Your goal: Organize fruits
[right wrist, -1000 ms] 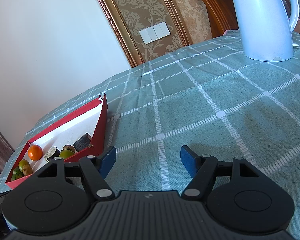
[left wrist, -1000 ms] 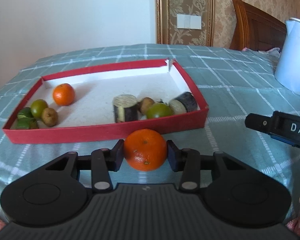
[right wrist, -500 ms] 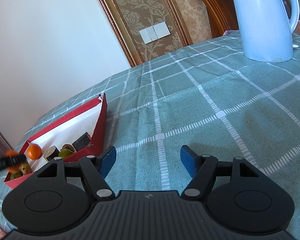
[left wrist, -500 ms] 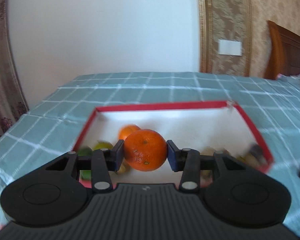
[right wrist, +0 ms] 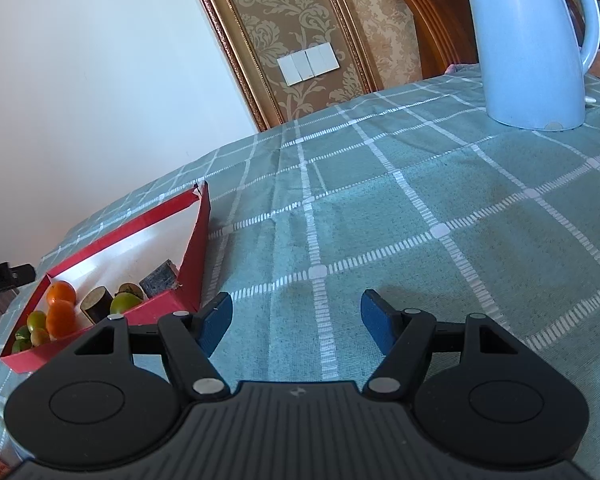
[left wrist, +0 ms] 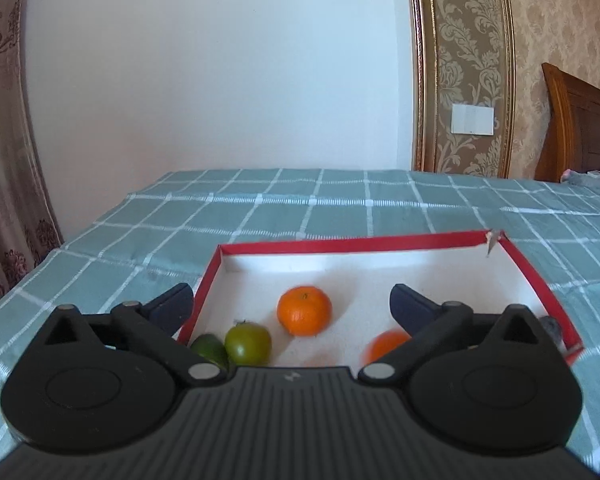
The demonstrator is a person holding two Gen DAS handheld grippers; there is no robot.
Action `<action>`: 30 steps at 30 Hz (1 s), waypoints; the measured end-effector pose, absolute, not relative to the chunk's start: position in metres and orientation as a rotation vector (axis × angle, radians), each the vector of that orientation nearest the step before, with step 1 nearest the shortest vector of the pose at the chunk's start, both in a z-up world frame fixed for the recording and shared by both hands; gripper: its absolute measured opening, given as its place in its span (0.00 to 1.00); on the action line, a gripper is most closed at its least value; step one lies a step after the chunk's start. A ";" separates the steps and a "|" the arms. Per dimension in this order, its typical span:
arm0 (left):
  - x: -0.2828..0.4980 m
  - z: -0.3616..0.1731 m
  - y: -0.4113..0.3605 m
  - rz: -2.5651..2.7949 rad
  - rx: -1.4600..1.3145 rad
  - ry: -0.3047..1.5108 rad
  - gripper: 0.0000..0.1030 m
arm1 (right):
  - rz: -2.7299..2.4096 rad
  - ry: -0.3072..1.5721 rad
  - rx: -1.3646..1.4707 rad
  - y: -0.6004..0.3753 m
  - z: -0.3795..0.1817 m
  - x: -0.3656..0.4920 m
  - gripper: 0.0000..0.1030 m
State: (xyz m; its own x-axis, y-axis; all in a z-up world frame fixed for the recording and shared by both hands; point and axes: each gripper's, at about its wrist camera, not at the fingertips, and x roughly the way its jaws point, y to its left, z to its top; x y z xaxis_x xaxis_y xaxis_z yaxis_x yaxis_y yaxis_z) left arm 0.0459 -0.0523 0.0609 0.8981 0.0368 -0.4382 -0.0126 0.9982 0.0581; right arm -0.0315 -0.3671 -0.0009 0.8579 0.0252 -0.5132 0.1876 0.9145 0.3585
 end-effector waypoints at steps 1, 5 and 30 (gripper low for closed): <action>0.042 0.061 -0.050 0.021 0.051 0.462 1.00 | -0.090 0.539 0.407 -0.366 -0.001 -0.031 0.68; 0.022 0.059 -0.043 0.038 0.078 0.457 1.00 | -0.103 0.543 0.366 -0.360 0.002 -0.031 0.74; -0.026 0.037 0.003 0.092 0.058 0.499 1.00 | 0.028 0.593 -0.002 -0.142 0.022 -0.037 0.89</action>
State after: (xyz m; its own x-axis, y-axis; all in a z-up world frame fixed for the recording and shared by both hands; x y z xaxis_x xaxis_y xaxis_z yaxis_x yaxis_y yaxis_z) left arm -0.0256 0.0034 0.0373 0.8739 0.1021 -0.4753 -0.0736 0.9942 0.0783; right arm -0.0365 -0.1417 0.0225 0.8286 0.0262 -0.5592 -0.0274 0.9996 0.0063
